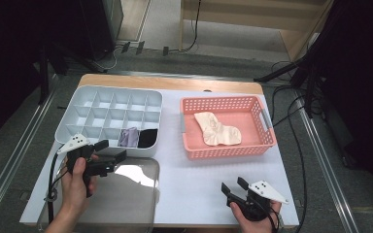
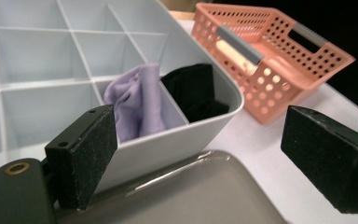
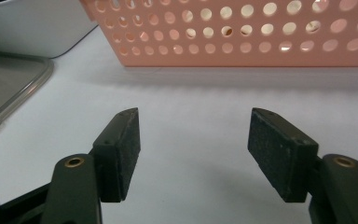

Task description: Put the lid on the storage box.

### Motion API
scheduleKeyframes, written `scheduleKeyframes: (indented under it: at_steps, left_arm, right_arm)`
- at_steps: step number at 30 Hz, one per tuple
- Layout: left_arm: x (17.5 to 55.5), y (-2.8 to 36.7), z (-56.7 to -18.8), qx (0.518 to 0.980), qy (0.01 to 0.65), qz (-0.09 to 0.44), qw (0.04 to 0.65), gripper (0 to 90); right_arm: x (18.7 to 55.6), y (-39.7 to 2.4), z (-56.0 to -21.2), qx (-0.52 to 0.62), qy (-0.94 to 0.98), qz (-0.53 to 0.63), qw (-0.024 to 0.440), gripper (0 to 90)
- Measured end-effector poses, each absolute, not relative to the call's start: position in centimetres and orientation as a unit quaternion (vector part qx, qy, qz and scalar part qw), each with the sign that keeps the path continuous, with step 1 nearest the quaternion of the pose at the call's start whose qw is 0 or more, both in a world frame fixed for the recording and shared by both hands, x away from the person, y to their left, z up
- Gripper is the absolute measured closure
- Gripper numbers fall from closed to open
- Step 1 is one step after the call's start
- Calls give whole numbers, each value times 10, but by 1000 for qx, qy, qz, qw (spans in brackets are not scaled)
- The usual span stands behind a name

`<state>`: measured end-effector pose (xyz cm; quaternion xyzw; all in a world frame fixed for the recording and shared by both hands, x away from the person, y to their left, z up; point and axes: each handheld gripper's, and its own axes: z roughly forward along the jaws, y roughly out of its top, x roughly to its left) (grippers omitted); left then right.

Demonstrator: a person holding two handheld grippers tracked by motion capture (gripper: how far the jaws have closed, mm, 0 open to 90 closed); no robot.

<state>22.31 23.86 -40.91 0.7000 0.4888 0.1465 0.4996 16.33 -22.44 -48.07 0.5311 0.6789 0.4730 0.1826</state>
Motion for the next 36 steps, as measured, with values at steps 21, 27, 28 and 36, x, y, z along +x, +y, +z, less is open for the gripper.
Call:
scheduleKeyframes:
  at_steps: [21,27,28,36]
  left_arm:
    - [188,235,-457,709,482,176,484,114]
    - [191,234,-466,712,485,173,478,120]
    - [191,233,-467,714,484,172,476,121]
    - [188,226,-471,715,476,194,475,122]
  right_arm:
    - [167,-219,-461,531,674,475,196,352]
    - [172,-219,-454,530,675,472,201,334]
    - [173,-218,-453,530,675,472,200,330]
    - [181,-219,-445,529,673,474,205,316]
